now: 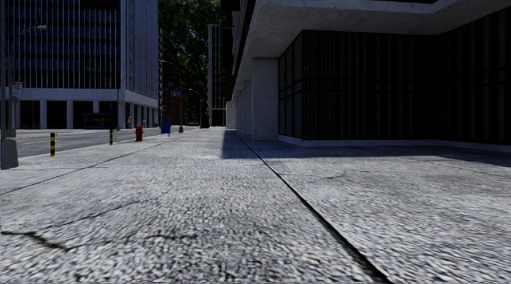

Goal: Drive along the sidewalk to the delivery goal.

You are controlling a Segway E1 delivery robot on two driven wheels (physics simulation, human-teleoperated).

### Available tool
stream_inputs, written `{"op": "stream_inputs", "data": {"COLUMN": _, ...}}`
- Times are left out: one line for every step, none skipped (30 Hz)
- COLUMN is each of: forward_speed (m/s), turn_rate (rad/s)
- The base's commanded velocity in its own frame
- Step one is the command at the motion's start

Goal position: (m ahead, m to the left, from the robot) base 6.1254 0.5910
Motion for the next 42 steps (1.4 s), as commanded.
{"op": "stream_inputs", "data": {"forward_speed": 2.0, "turn_rate": 0.0}}
{"op": "stream_inputs", "data": {"forward_speed": 2.0, "turn_rate": 0.0}}
{"op": "stream_inputs", "data": {"forward_speed": 2.0, "turn_rate": 0.0}}
{"op": "stream_inputs", "data": {"forward_speed": 2.0, "turn_rate": 0.0}}
{"op": "stream_inputs", "data": {"forward_speed": 2.0, "turn_rate": 0.0}}
{"op": "stream_inputs", "data": {"forward_speed": 2.0, "turn_rate": 0.0}}
{"op": "stream_inputs", "data": {"forward_speed": 2.0, "turn_rate": 0.0}}
{"op": "stream_inputs", "data": {"forward_speed": 2.0, "turn_rate": 0.0}}
{"op": "stream_inputs", "data": {"forward_speed": 2.0, "turn_rate": 0.0}}
{"op": "stream_inputs", "data": {"forward_speed": 2.0, "turn_rate": 0.0}}
{"op": "stream_inputs", "data": {"forward_speed": 2.0, "turn_rate": 0.0}}
{"op": "stream_inputs", "data": {"forward_speed": 2.0, "turn_rate": 0.0}}
{"op": "stream_inputs", "data": {"forward_speed": 2.0, "turn_rate": 0.0}}
{"op": "stream_inputs", "data": {"forward_speed": 2.0, "turn_rate": 0.0}}
{"op": "stream_inputs", "data": {"forward_speed": 2.0, "turn_rate": 0.0}}
{"op": "stream_inputs", "data": {"forward_speed": 2.0, "turn_rate": 0.0}}
{"op": "stream_inputs", "data": {"forward_speed": 2.0, "turn_rate": 0.0}}
{"op": "stream_inputs", "data": {"forward_speed": 2.0, "turn_rate": 0.0}}
{"op": "stream_inputs", "data": {"forward_speed": 2.0, "turn_rate": 0.0}}
{"op": "stream_inputs", "data": {"forward_speed": 2.0, "turn_rate": 0.0}}
{"op": "stream_inputs", "data": {"forward_speed": 2.0, "turn_rate": 0.0}}
{"op": "stream_inputs", "data": {"forward_speed": 2.0, "turn_rate": 0.0}}
{"op": "stream_inputs", "data": {"forward_speed": 2.0, "turn_rate": 0.0}}
{"op": "stream_inputs", "data": {"forward_speed": 2.0, "turn_rate": 0.0}}
{"op": "stream_inputs", "data": {"forward_speed": 2.0, "turn_rate": 0.0}}
{"op": "stream_inputs", "data": {"forward_speed": 2.0, "turn_rate": 0.0}}
{"op": "stream_inputs", "data": {"forward_speed": 2.0, "turn_rate": 0.0}}
{"op": "stream_inputs", "data": {"forward_speed": 2.0, "turn_rate": 0.0}}
{"op": "stream_inputs", "data": {"forward_speed": 2.0, "turn_rate": 0.0}}
{"op": "stream_inputs", "data": {"forward_speed": 2.0, "turn_rate": 0.0}}
{"op": "stream_inputs", "data": {"forward_speed": 2.0, "turn_rate": 0.0}}
{"op": "stream_inputs", "data": {"forward_speed": 2.0, "turn_rate": 0.0}}
{"op": "stream_inputs", "data": {"forward_speed": 2.0, "turn_rate": 0.0}}
{"op": "stream_inputs", "data": {"forward_speed": 2.0, "turn_rate": 0.0}}
{"op": "stream_inputs", "data": {"forward_speed": 2.0, "turn_rate": 0.0}}
{"op": "stream_inputs", "data": {"forward_speed": 2.0, "turn_rate": 0.0}}
{"op": "stream_inputs", "data": {"forward_speed": 2.0, "turn_rate": 0.0}}
{"op": "stream_inputs", "data": {"forward_speed": 2.0, "turn_rate": 0.0}}
{"op": "stream_inputs", "data": {"forward_speed": 2.0, "turn_rate": 0.0}}
{"op": "stream_inputs", "data": {"forward_speed": 2.0, "turn_rate": 0.0}}
{"op": "stream_inputs", "data": {"forward_speed": 2.0, "turn_rate": 0.0}}
{"op": "stream_inputs", "data": {"forward_speed": 2.0, "turn_rate": 0.0}}
